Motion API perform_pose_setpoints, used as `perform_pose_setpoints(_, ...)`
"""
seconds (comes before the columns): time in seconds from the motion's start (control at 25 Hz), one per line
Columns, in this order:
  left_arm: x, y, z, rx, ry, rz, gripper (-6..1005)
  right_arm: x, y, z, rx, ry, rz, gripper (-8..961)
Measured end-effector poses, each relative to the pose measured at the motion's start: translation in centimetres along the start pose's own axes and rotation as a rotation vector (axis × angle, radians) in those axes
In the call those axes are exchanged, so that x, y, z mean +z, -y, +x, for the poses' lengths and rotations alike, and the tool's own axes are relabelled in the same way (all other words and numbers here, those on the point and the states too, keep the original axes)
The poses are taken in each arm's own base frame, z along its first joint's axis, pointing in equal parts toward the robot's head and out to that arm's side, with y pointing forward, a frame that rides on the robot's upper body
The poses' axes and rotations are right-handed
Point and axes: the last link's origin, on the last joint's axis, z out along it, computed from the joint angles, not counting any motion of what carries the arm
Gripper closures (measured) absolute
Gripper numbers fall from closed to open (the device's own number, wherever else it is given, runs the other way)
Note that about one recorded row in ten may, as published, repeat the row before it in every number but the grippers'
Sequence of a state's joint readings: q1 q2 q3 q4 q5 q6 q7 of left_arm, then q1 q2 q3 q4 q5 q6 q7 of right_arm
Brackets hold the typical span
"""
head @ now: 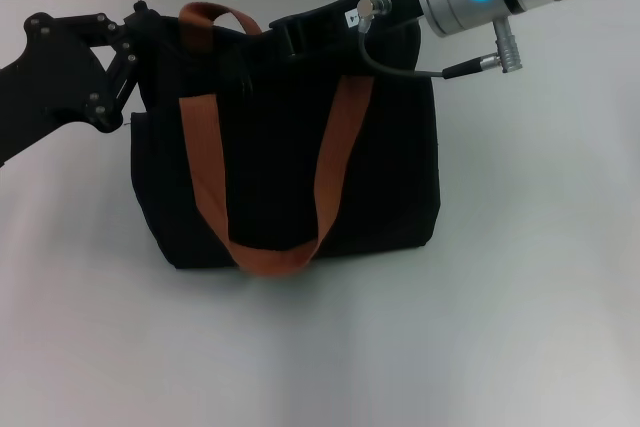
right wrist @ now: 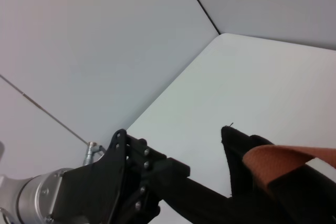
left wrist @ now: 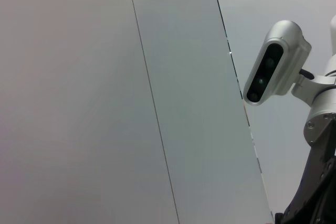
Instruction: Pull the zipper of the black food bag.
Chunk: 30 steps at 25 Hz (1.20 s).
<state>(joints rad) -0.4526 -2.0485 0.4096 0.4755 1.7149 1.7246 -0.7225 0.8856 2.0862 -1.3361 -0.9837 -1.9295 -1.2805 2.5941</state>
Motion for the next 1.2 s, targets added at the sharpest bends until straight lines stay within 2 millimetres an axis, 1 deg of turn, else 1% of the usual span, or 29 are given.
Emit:
perform_pose_setpoints(0.44,-0.1,0.1,0.1,0.003,-0.001,-0.002,950,0.0,0.1,0.1,-0.003,-0.012,0.013,596)
perform_pose_setpoints(0.76,-0.3,0.0,0.2,0.002,-0.012,0.005,949,0.6,-0.5,0.0,-0.018,-0.038,0.008,596)
perform_pose_setpoints(1.0,-0.4,0.0,0.2,0.001,-0.016,0.009,948,0.8,-0.4,-0.1,-0.017,-0.038,0.01,596)
perform_pose_setpoints(1.2,-0.4,0.0,0.3,0.0,-0.019,0.007,948,1.3,-0.6,-0.1,-0.017,-0.058,0.006,596)
